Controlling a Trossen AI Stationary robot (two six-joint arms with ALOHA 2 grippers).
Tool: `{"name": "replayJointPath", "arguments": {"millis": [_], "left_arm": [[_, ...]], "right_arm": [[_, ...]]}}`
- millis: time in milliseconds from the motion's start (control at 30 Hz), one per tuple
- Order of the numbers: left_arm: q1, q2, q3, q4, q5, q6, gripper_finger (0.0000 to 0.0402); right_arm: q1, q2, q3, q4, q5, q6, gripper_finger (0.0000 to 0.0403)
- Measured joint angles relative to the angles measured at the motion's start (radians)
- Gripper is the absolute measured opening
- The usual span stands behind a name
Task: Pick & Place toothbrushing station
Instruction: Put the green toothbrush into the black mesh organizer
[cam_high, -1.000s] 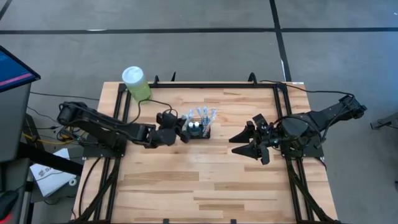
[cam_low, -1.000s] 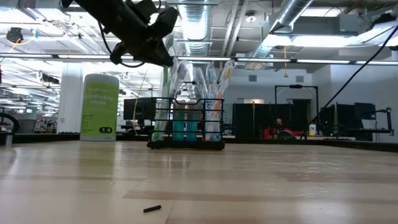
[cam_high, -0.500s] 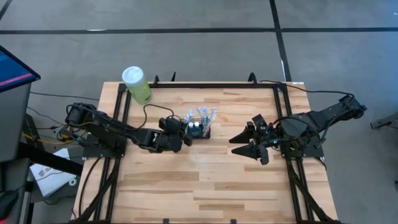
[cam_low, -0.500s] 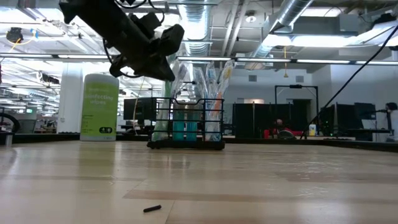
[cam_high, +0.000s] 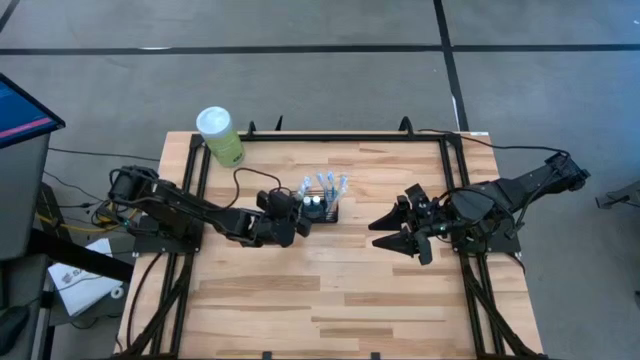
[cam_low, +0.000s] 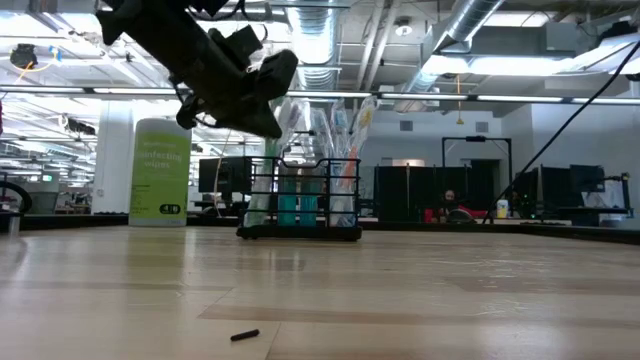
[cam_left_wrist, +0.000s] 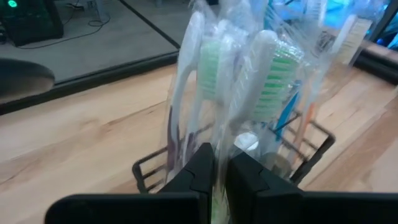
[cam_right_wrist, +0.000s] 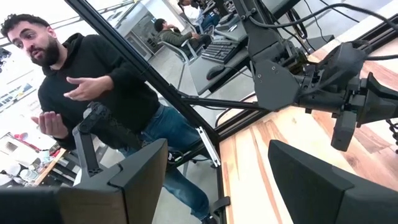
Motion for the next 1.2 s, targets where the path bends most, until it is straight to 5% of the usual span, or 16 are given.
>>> {"name": "replayJointPath", "arguments": {"millis": [800, 1200], "left_arm": [[0.025, 0.006, 0.000, -0.022, 0.077, 0.001, 0.0041], [0.009, -0.007, -0.002, -0.022, 0.124, -0.022, 0.0155]], "right_arm": [[0.000, 0.000, 0.000, -0.005, 0.000, -0.001, 0.0271], [0.000, 0.000, 0.000, -0.005, 0.000, -0.004, 0.0271]]}}
